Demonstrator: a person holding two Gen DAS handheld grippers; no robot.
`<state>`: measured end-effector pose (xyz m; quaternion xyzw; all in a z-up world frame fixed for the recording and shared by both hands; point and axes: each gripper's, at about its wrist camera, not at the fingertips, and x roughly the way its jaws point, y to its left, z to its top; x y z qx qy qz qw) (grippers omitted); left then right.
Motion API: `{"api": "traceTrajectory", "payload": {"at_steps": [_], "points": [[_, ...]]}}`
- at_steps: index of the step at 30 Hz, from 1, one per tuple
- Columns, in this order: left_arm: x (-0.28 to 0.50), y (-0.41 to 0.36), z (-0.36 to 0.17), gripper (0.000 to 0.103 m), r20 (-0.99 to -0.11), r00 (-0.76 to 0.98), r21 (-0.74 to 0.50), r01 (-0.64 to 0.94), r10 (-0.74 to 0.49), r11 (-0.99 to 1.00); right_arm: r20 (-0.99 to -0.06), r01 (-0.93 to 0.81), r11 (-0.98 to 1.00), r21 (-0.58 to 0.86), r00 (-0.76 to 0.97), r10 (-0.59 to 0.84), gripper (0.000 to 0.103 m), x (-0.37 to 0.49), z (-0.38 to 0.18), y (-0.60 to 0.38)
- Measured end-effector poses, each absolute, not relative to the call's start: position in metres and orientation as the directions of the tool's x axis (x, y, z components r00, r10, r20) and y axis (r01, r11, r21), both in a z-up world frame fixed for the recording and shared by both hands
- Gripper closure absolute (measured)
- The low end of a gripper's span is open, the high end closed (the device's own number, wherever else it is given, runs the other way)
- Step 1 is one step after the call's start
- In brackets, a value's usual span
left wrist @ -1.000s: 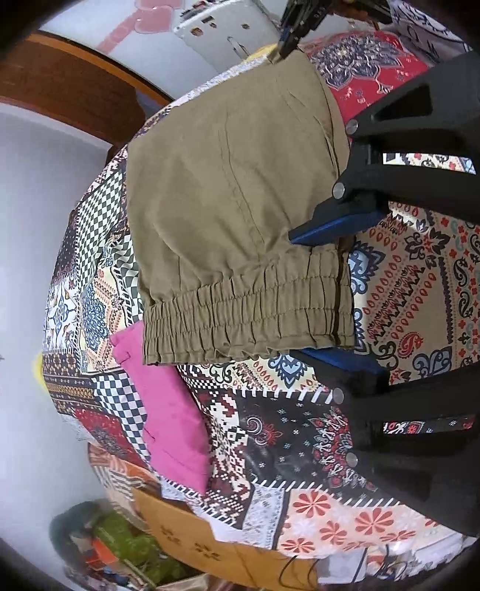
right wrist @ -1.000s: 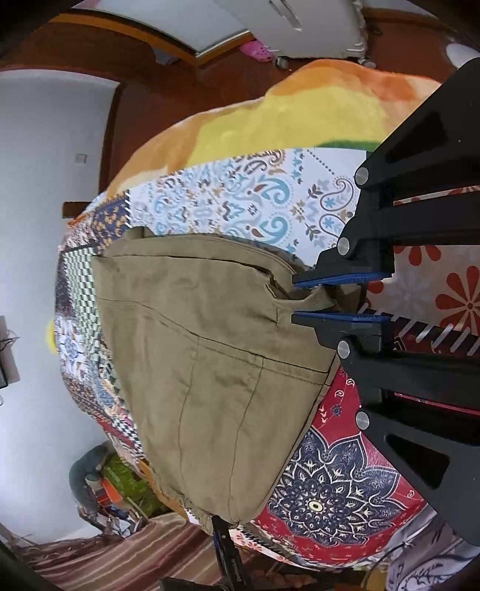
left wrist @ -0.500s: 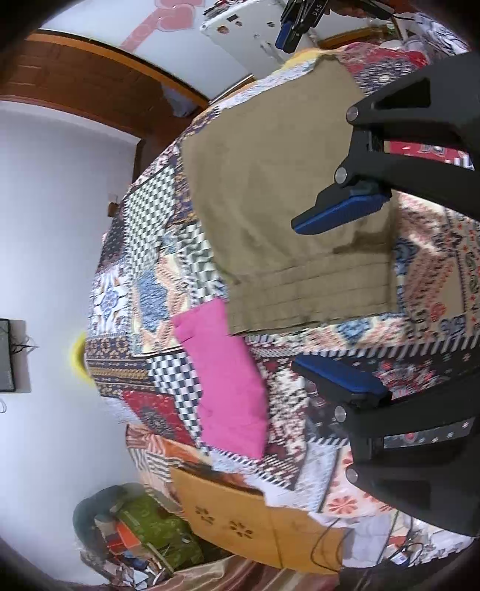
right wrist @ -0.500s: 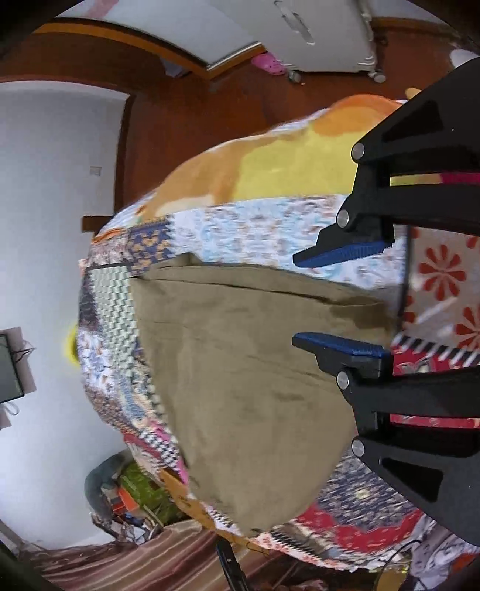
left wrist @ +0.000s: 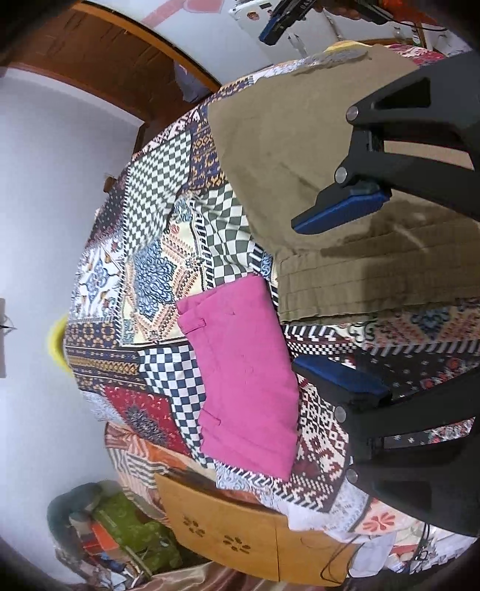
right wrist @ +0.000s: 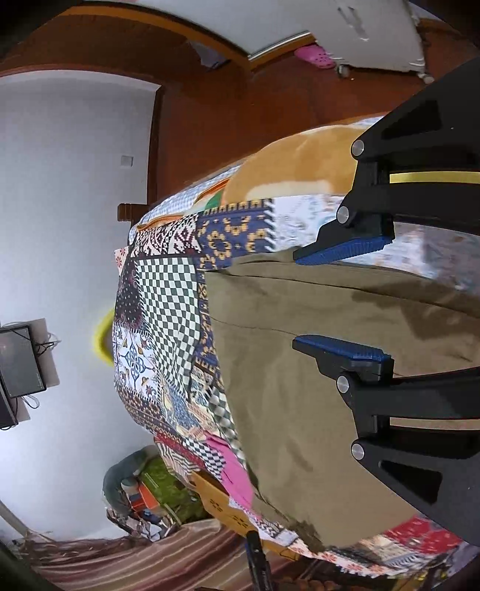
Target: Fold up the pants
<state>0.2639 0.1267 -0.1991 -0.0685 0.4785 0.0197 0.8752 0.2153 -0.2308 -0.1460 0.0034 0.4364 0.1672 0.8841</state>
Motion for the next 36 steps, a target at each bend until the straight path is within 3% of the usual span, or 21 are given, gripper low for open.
{"api": "traceTrajectory", "payload": {"at_steps": [7,11,27,28,29,32,34,36], "points": [[0.292,0.127,-0.223,0.036,-0.866,0.496,-0.116,-0.094,-0.054,0.989,-0.772,-0.318,0.933,0.168,0.546,0.325,0.067,0.268,-0.165,-0.222],[0.304,0.124,-0.233,0.036,-0.875,0.48,-0.12,-0.082,-0.066,0.989,-0.78,-0.331,0.931,0.155,0.537,0.321,0.057,0.294,-0.177,-0.215],[0.314,0.115,-0.255,0.035,-0.894,0.445,-0.074,-0.052,-0.043,0.996,-0.816,-0.37,0.912,0.177,0.463,0.346,0.057,0.336,-0.217,-0.201],[0.314,0.114,-0.254,0.035,-0.894,0.447,-0.067,-0.048,-0.038,0.997,-0.813,-0.377,0.91,0.174,0.466,0.349,0.058,0.335,-0.215,-0.201],[0.313,0.113,-0.253,0.035,-0.893,0.449,-0.064,-0.046,-0.036,0.997,-0.808,-0.39,0.903,0.179,0.465,0.361,0.066,0.335,-0.214,-0.2],[0.313,0.113,-0.252,0.035,-0.893,0.448,-0.064,-0.048,-0.036,0.997,-0.809,-0.416,0.897,0.149,0.47,0.352,0.078,0.334,-0.213,-0.195],[0.314,0.113,-0.254,0.035,-0.895,0.444,-0.064,-0.051,-0.035,0.997,-0.806,-0.427,0.894,0.133,0.479,0.349,0.093,0.332,-0.212,-0.193],[0.315,0.113,-0.255,0.035,-0.895,0.446,-0.058,-0.052,-0.029,0.997,-0.801,-0.427,0.895,0.128,0.487,0.347,0.093,0.332,-0.211,-0.193]]}}
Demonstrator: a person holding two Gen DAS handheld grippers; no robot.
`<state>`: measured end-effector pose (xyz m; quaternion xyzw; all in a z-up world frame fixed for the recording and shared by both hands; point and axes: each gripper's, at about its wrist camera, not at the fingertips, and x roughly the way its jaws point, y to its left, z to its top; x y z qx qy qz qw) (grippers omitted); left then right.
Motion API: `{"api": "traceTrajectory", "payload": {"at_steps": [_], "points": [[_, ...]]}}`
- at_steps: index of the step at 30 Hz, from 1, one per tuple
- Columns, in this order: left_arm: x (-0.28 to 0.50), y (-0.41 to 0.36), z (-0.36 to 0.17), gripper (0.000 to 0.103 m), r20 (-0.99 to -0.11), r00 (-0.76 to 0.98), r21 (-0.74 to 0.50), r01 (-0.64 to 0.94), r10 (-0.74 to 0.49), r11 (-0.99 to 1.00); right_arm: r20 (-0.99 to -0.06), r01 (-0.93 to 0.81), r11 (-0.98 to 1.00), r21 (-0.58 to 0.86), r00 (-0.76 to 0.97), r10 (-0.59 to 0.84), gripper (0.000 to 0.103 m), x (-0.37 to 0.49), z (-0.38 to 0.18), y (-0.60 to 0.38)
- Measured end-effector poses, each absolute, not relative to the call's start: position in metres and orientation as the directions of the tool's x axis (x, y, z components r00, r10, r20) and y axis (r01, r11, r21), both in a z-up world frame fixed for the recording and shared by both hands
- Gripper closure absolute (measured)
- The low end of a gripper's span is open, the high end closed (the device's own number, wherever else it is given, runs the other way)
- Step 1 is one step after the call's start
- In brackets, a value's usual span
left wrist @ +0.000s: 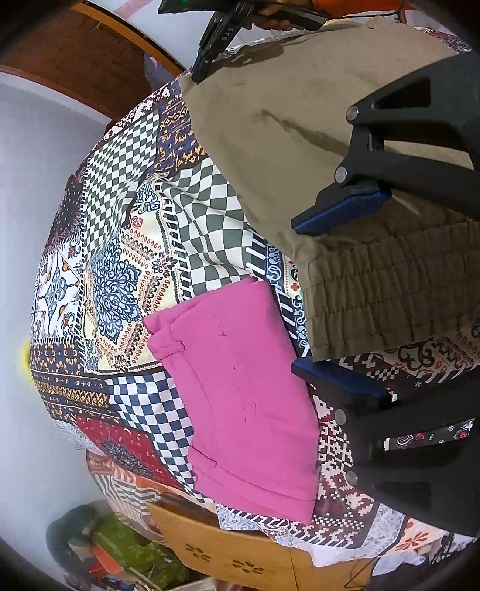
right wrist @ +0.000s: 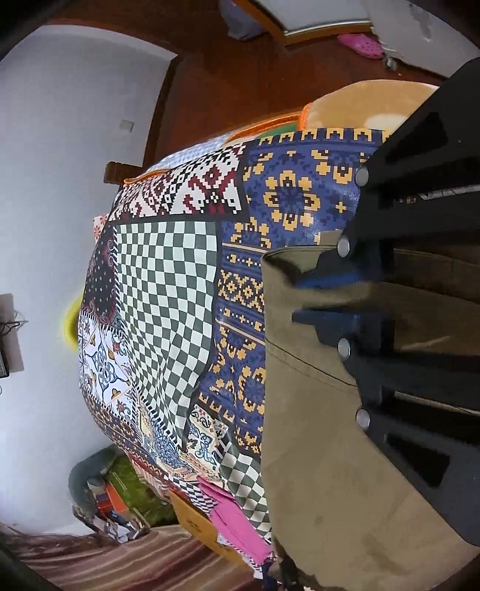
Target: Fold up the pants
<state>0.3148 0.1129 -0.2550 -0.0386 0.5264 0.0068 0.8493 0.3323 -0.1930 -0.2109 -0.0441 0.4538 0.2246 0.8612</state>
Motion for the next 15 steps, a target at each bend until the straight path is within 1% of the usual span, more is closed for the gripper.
{"api": "traceTrajectory", "payload": {"at_steps": [2,4,9,15], "points": [[0.315,0.113,-0.255,0.037,-0.892,0.451,-0.058,-0.054,-0.027,0.997,-0.797,-0.431,0.896,0.11,0.5,0.338,0.094,0.331,-0.21,-0.192],[0.314,0.116,-0.253,0.045,-0.885,0.466,-0.054,-0.062,-0.019,0.997,-0.79,-0.438,0.896,0.075,0.522,0.321,0.095,0.329,-0.209,-0.19],[0.313,0.121,-0.249,0.048,-0.876,0.482,-0.073,-0.058,-0.036,0.996,-0.778,-0.466,0.884,-0.035,0.568,0.269,0.097,0.324,-0.206,-0.181],[0.318,0.119,-0.252,0.047,-0.875,0.484,-0.035,-0.076,0.006,0.996,-0.782,-0.452,0.889,-0.072,0.579,0.231,0.098,0.329,-0.211,-0.179]]}}
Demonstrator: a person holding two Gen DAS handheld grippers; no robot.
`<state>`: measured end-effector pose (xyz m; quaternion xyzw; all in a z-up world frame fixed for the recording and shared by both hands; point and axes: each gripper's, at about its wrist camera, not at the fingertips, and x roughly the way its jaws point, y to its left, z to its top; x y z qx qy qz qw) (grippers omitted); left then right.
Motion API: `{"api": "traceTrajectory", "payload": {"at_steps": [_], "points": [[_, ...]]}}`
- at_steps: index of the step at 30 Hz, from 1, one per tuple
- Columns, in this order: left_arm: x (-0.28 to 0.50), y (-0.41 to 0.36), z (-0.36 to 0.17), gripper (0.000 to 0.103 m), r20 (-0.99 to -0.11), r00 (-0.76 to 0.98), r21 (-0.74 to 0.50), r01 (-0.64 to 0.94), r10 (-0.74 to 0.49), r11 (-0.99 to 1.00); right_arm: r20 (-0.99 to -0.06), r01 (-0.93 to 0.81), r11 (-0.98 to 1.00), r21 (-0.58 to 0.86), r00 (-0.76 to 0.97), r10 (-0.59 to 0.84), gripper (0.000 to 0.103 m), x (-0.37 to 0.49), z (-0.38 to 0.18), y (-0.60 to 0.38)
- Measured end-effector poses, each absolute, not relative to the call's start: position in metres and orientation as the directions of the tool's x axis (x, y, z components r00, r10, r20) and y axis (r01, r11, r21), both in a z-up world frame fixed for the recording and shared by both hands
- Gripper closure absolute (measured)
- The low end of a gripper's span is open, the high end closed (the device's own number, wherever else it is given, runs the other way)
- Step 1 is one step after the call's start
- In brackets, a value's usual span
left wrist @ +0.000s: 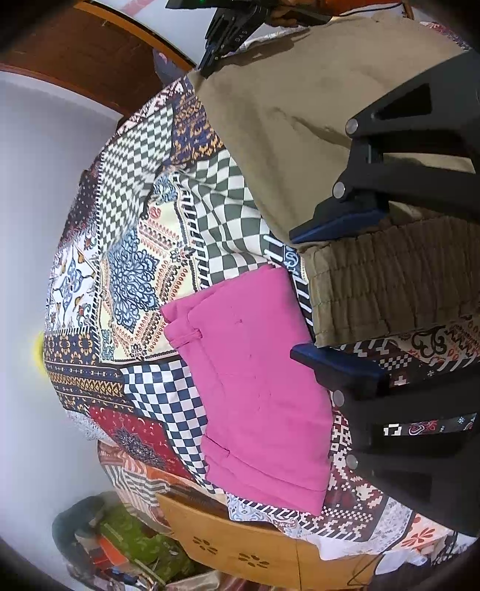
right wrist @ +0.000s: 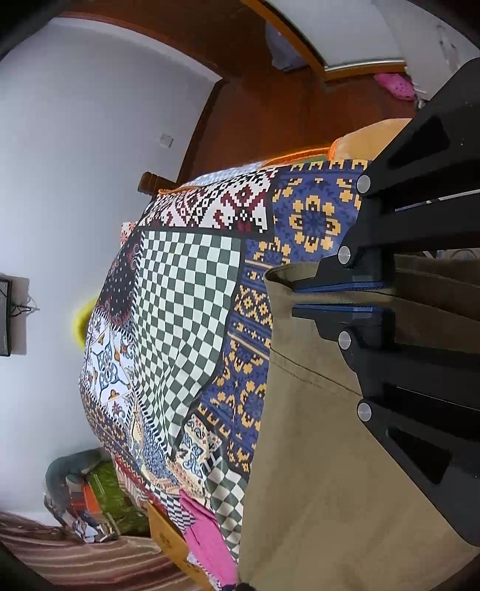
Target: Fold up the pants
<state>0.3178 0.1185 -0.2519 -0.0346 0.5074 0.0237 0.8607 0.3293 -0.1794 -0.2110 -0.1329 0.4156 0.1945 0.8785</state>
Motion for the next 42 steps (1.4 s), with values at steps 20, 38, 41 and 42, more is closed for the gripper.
{"api": "traceTrajectory", "payload": {"at_steps": [20,38,41,42], "points": [[0.281,0.094,-0.198,0.041,-0.834,0.539,-0.12,0.027,-0.116,0.992,-0.72,-0.617,0.764,0.191,0.441,0.536,0.045,0.274,-0.133,-0.111],[0.266,0.093,-0.262,0.033,-0.886,0.456,-0.076,0.026,-0.08,0.997,-0.882,-0.703,0.665,0.253,0.115,0.457,0.045,0.225,-0.211,-0.066],[0.26,0.097,-0.26,0.033,-0.885,0.46,-0.068,0.008,-0.064,0.998,-0.882,-0.667,0.697,0.263,0.127,0.454,0.045,0.217,-0.208,-0.088],[0.258,0.099,-0.259,0.033,-0.886,0.461,-0.063,0.0,-0.056,0.998,-0.882,-0.652,0.71,0.266,0.132,0.452,0.045,0.213,-0.207,-0.097]]}}
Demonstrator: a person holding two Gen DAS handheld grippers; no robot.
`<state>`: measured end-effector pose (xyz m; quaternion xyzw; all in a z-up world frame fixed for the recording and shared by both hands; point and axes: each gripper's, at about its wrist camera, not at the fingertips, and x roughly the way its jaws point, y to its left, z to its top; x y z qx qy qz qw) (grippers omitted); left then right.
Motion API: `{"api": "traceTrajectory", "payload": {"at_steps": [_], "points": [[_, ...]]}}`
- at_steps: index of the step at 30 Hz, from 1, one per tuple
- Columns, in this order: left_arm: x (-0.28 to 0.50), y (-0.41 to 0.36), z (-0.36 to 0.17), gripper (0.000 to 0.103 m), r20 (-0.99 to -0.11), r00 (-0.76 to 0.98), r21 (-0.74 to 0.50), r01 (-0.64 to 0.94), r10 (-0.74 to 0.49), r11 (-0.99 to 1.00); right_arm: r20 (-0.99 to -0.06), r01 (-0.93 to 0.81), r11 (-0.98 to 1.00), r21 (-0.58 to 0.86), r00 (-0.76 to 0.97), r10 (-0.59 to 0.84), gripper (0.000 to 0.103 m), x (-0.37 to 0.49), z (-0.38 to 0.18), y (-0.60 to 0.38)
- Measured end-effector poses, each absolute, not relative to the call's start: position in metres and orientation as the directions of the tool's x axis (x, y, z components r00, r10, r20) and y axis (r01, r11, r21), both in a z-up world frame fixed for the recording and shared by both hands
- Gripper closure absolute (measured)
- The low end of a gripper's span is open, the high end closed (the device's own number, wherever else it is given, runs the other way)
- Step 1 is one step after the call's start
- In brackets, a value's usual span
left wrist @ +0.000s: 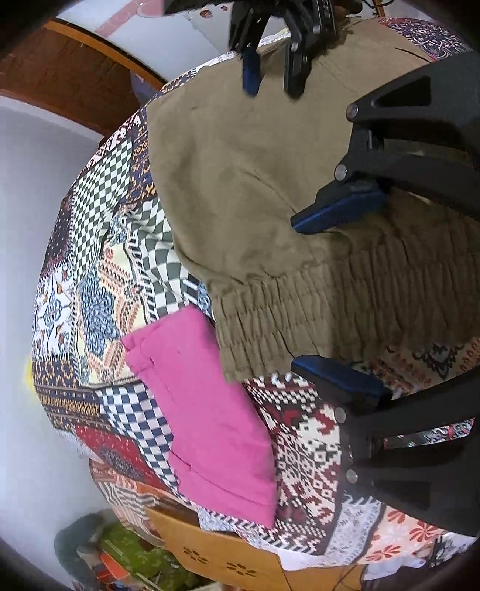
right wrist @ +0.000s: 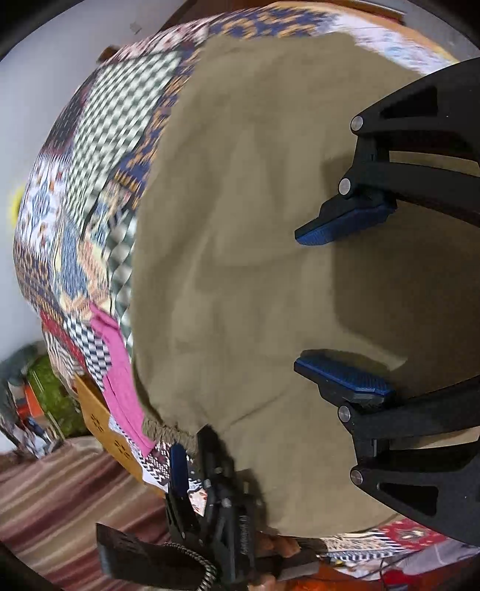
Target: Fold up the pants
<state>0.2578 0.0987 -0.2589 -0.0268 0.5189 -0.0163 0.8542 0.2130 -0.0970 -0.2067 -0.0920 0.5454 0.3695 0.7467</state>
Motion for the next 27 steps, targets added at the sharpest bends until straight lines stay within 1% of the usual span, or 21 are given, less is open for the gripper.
{"api": "traceTrajectory", "payload": {"at_steps": [4,7,11,14,16,19,21,23,25,27], "points": [[0.247,0.106,-0.256,0.034,-0.889,0.454,-0.075,-0.024,-0.056,0.997,-0.881,-0.6,0.752,0.272,0.159,0.446,0.045,0.198,-0.202,-0.129],[0.237,0.103,-0.242,0.034,-0.885,0.463,-0.071,-0.032,-0.048,0.997,-0.884,-0.573,0.777,0.262,0.18,0.431,0.045,0.188,-0.198,-0.146],[0.22,0.084,-0.212,0.034,-0.855,0.512,-0.086,0.012,-0.079,0.996,-0.876,-0.544,0.802,0.246,0.229,0.425,0.044,0.184,-0.184,-0.156],[0.209,0.066,-0.2,0.034,-0.839,0.533,-0.092,0.054,-0.107,0.994,-0.857,-0.541,0.8,0.258,0.254,0.449,0.044,0.177,-0.172,-0.157],[0.206,0.055,-0.201,0.034,-0.841,0.532,-0.082,0.064,-0.104,0.995,-0.853,-0.545,0.797,0.26,0.257,0.454,0.044,0.17,-0.172,-0.155],[0.202,0.043,-0.216,0.034,-0.859,0.51,-0.03,0.053,-0.053,0.998,-0.865,-0.544,0.802,0.248,0.248,0.436,0.044,0.162,-0.181,-0.153],[0.198,0.043,-0.231,0.033,-0.875,0.481,-0.042,0.038,-0.056,0.998,-0.875,-0.551,0.804,0.223,0.25,0.414,0.044,0.155,-0.188,-0.154],[0.193,0.047,-0.238,0.032,-0.872,0.487,-0.032,0.031,-0.043,0.999,-0.881,-0.548,0.811,0.207,0.256,0.398,0.044,0.147,-0.194,-0.16],[0.186,0.049,-0.238,0.029,-0.865,0.501,-0.011,0.023,-0.021,1.0,-0.879,-0.532,0.82,0.212,0.263,0.398,0.044,0.143,-0.195,-0.168],[0.18,0.052,-0.237,0.029,-0.862,0.506,-0.009,0.022,-0.018,1.0,-0.884,-0.509,0.835,0.209,0.268,0.384,0.044,0.139,-0.195,-0.176]]}}
